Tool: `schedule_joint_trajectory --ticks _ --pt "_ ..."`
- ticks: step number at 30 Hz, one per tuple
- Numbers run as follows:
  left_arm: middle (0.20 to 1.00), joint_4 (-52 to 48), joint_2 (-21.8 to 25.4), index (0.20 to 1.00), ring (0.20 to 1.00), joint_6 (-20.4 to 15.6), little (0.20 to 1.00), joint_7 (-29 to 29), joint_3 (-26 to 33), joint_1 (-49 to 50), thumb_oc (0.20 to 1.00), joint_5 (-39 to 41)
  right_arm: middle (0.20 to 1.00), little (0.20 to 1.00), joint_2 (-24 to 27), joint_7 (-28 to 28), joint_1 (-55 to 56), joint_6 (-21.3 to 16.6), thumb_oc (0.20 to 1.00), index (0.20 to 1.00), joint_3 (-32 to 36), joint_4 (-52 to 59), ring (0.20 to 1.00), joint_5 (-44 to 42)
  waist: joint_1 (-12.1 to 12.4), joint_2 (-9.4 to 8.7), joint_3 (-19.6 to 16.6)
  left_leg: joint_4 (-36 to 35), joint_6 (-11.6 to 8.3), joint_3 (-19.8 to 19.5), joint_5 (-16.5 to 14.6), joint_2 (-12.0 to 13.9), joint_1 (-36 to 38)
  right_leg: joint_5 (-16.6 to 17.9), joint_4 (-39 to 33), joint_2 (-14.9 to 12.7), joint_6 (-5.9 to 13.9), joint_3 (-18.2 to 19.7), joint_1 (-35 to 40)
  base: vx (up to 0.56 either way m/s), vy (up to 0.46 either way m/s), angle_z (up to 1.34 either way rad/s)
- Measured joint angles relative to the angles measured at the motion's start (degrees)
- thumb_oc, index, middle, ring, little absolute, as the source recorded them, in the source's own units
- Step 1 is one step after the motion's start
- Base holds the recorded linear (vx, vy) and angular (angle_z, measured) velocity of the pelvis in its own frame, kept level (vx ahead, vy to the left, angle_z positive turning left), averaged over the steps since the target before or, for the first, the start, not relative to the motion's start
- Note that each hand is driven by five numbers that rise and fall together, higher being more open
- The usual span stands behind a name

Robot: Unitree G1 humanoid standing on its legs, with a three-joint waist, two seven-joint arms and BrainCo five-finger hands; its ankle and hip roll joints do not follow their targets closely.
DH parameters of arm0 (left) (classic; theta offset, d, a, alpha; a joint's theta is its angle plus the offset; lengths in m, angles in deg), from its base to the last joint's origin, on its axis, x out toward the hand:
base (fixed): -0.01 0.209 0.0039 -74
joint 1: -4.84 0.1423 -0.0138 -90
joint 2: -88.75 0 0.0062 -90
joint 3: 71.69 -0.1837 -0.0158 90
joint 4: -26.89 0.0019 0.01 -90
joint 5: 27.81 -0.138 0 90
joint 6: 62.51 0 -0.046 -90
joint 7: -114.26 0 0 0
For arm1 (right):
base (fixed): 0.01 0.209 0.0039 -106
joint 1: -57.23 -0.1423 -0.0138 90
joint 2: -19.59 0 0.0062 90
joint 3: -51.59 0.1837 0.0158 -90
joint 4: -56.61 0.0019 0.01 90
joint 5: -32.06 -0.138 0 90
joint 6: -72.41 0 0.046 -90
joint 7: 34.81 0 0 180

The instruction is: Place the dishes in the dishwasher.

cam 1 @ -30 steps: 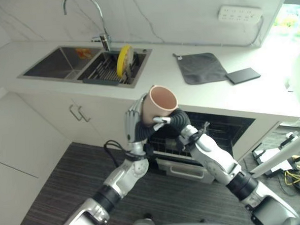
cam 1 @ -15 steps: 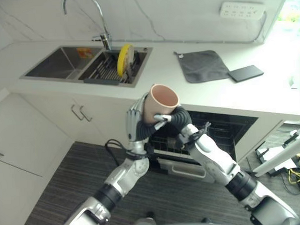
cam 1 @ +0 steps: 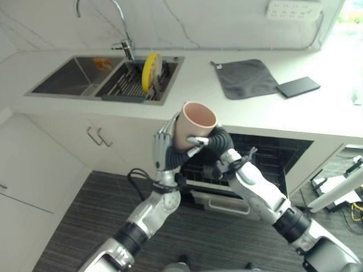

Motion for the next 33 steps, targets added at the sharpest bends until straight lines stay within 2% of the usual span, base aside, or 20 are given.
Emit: schedule_joint_trajectory --ticks 2,3,4,25,28,29,30,31,33 --pt "0.200 0.0 0.0 0.200 0.200 0.0 0.200 -0.1 0.0 0.0 0.200 0.0 1.000 1.000 0.0 0.2 0.0 -0.4 1.000 1.000 0.0 0.0 1.000 0.0 0.0 0.03 0.0 0.0 0.00 0.0 0.0 0.0 0.0 0.0 0.0 0.0 0.00 0.0 0.0 0.00 0.000 0.00" --pt "0.200 0.0 0.0 0.200 0.200 0.0 0.200 -0.1 -0.1 0.0 0.200 0.0 0.310 0.310 0.0 0.2 0.0 -0.7 0.310 0.310 0.0 0.0 0.310 0.0 0.0 0.04 0.0 0.0 0.00 0.0 0.0 0.0 0.0 0.0 0.0 0.0 0.00 0.0 0.0 0.00 0.000 0.00" --pt "0.200 0.0 0.0 0.200 0.200 0.2 0.200 -0.1 0.0 0.0 0.200 0.0 0.200 0.200 0.0 0.1 0.0 -1.0 0.200 0.200 0.0 0.0 0.200 0.0 0.0 0.06 0.0 0.0 0.00 0.0 0.0 0.0 0.0 0.0 0.0 0.0 0.00 0.0 0.0 0.00 0.000 0.00" --pt "0.200 -0.3 -0.2 0.200 0.200 0.5 0.200 0.1 -0.1 -0.1 0.200 -0.1 0.200 0.200 0.1 -0.8 0.0 -1.7 0.200 0.200 0.7 0.0 0.200 -0.8 0.2 0.50 0.8 0.0 0.00 -0.1 0.0 0.0 0.0 0.0 0.0 0.0 0.04 -0.2 0.1 0.00 0.000 0.00" --pt "0.200 -0.2 -0.2 0.200 0.200 0.4 0.200 0.1 -0.1 -0.1 0.200 -0.1 0.200 0.200 0.1 -1.0 0.0 -1.7 0.200 0.200 0.6 0.0 0.200 -3.0 0.2 0.52 0.8 0.0 0.00 -0.1 0.0 0.0 0.0 0.0 0.0 0.0 0.06 -0.2 0.1 0.00 0.000 0.00" --pt "0.464 -0.2 -0.2 0.464 0.464 0.3 0.464 0.1 -0.1 -0.1 0.464 -0.1 0.200 0.200 0.1 -1.0 0.0 -1.7 0.200 0.200 0.6 0.0 0.200 -3.1 0.2 0.52 0.8 0.0 -0.01 -0.1 0.0 0.0 0.0 0.0 0.0 0.0 0.06 -0.2 0.1 0.00 0.000 0.00" --pt "0.793 -0.2 -0.2 0.793 0.793 0.3 0.793 0.0 -0.1 -0.1 0.793 -0.1 0.200 0.200 0.1 -1.0 0.0 -1.7 0.200 0.200 0.6 0.0 0.200 -3.3 0.3 0.52 0.8 0.0 0.00 -0.1 0.0 0.0 0.0 0.0 0.0 0.0 0.06 -0.2 0.1 0.00 0.000 0.00" --pt "1.000 -0.2 -0.2 1.000 1.000 0.2 1.000 -0.1 -0.1 -0.1 1.000 -0.1 0.200 0.200 0.0 -1.0 0.0 -1.7 0.200 0.200 0.4 0.0 0.200 -5.4 0.3 0.52 0.8 0.0 -0.01 -0.2 0.0 0.0 0.0 -0.1 0.0 0.0 0.07 -0.3 0.2 0.00 0.000 0.00" --pt "1.000 -0.1 -0.2 1.000 1.000 -0.1 1.000 -1.1 -0.5 0.0 1.000 -0.1 0.200 0.200 -0.2 -0.9 0.0 -1.9 0.200 0.200 0.4 0.0 0.200 -7.6 0.3 0.53 0.8 0.0 -0.01 -0.2 0.0 0.0 0.0 -0.1 0.0 0.0 0.07 -0.3 0.2 0.00 0.000 0.00"
